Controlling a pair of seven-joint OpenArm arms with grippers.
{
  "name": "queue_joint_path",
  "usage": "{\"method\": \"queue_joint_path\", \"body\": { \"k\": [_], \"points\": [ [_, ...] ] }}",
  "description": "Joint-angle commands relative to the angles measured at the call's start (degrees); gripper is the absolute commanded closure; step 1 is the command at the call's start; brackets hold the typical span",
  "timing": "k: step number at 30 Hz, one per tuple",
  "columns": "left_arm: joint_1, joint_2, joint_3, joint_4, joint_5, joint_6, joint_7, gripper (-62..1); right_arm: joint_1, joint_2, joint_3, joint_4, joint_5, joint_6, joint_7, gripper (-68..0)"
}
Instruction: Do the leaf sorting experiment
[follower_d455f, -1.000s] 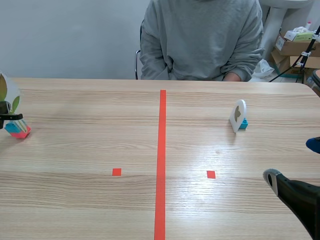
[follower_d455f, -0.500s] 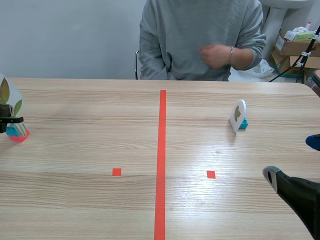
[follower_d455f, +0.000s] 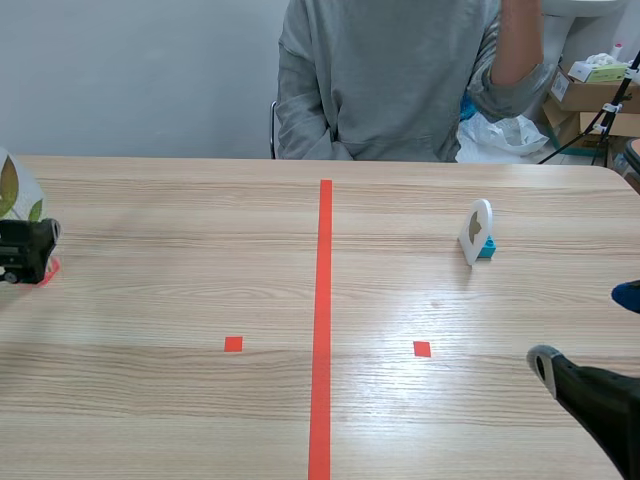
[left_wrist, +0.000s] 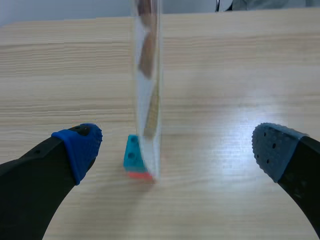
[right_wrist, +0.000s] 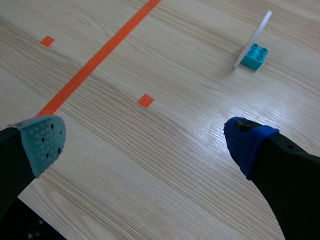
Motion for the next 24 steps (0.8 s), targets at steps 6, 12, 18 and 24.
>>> {"method": "queue_joint_path", "body": {
  "k": [6,12,18,24],
  "points": [
    [17.66,-2.08,-2.84,20.48,-0.35,0.02,0.24,-62.3,0.61,0.46,0.39,0.0,0.81,0.46,0.81,-66.3],
    [34.4,-1.57,-2.84,38.42,-0.35,0.07,1.73,-62.3,0.61,0.48,0.39,0.0,0.81,0.46,0.63,-66.3],
    [44.13,0.04,-2.84,51.63,-0.35,-0.48,4.37,-62.3,0.61,0.48,0.39,0.0,0.79,0.46,0.33,-66.3],
    [50.18,0.0,-2.84,59.52,-0.37,-1.25,7.04,-62.3,0.61,0.48,0.42,0.0,0.81,0.46,-0.02,-66.3]
  ]
}}
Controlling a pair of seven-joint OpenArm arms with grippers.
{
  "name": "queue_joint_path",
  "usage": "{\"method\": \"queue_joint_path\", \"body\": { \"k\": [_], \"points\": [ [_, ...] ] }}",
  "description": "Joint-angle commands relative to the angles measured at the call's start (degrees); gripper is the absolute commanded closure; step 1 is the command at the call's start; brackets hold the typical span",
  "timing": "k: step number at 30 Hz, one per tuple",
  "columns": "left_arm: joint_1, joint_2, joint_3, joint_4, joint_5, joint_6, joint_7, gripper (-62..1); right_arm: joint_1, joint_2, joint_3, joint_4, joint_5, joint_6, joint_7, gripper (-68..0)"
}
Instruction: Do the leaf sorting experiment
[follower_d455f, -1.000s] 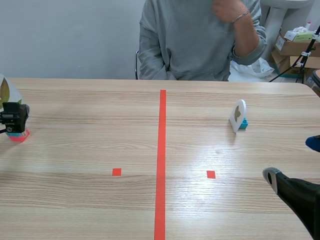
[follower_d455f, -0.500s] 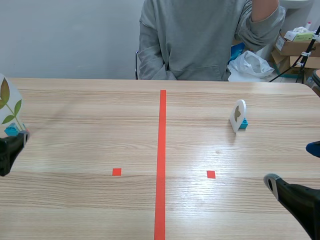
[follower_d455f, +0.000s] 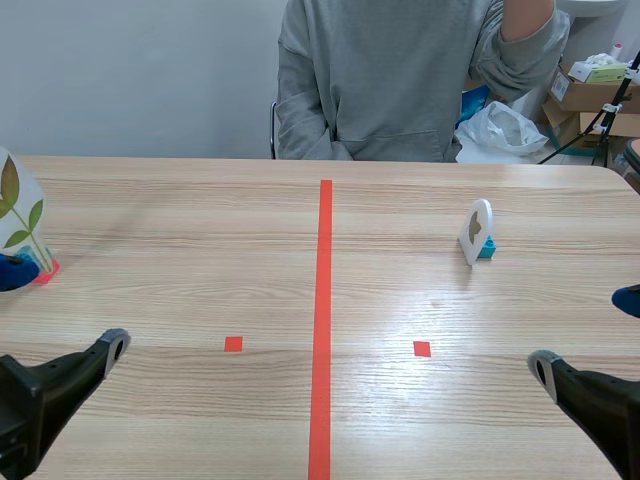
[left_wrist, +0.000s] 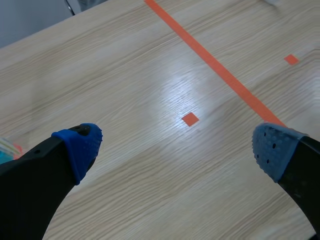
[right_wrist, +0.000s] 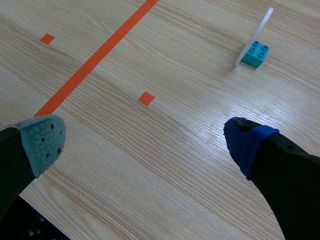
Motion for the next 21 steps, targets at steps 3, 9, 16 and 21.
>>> {"method": "queue_joint_path", "body": {
  "k": [3,9,16,21],
  "points": [
    [2.6,0.15,-0.22,1.44,-0.57,-0.59,0.15,-62.3,0.61,0.48,0.42,0.0,0.66,0.46,0.63,-66.3],
    [5.6,0.15,-0.22,2.1,-2.89,-1.73,1.81,-62.3,0.61,0.5,0.42,0.0,0.66,0.46,-0.04,-66.3],
    [6.8,0.15,-0.22,2.16,-3.37,-3.1,2.01,-62.3,0.61,0.5,0.42,0.0,0.68,0.46,-0.9,-66.3],
    [6.67,0.15,-0.22,2.16,-3.34,-3.1,1.77,-62.3,0.63,0.5,0.39,0.0,0.7,0.46,-0.87,-66.3]
  ]
}}
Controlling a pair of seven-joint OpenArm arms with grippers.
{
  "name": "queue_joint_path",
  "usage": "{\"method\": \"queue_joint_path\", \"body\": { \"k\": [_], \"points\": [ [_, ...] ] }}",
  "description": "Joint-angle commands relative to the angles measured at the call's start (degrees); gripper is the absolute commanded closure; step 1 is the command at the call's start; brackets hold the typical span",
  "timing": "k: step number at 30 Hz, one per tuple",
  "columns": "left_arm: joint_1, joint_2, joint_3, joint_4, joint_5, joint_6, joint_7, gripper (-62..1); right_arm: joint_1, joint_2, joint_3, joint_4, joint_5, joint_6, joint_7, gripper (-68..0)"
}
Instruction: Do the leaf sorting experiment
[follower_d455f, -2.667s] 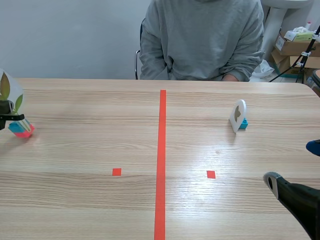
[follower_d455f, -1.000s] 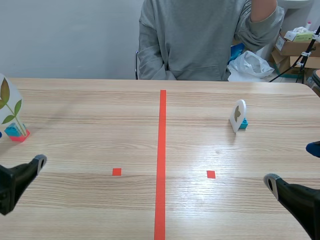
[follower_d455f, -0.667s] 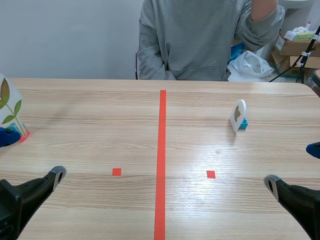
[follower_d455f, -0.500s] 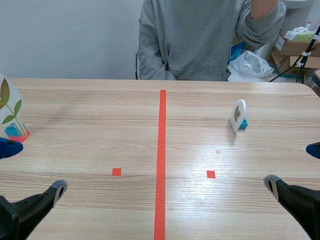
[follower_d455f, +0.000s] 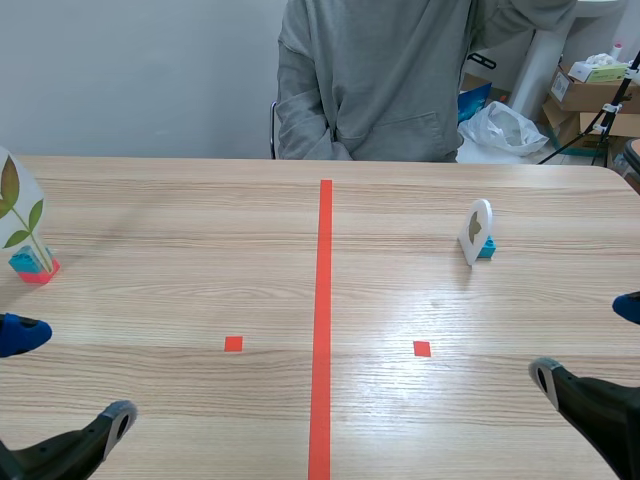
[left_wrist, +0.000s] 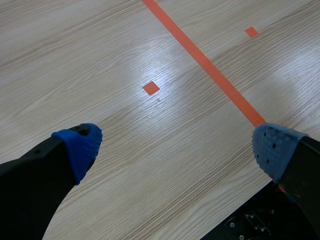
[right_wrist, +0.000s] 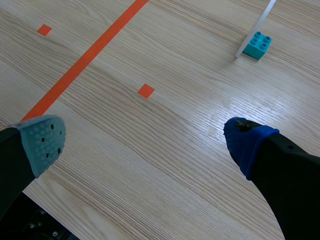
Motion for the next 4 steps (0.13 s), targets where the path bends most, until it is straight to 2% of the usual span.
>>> {"method": "queue_joint_path", "body": {
  "k": [1,4],
  "points": [
    [-0.04,0.15,-0.22,0.33,-0.52,-0.09,-0.98,-62.3,0.63,0.5,0.39,0.0,0.66,0.46,0.98,-66.3],
    [-0.37,0.17,-0.22,0.33,-0.52,-0.11,-0.98,-62.3,0.63,0.5,0.39,0.0,0.66,0.46,0.98,-66.3]
  ]
}}
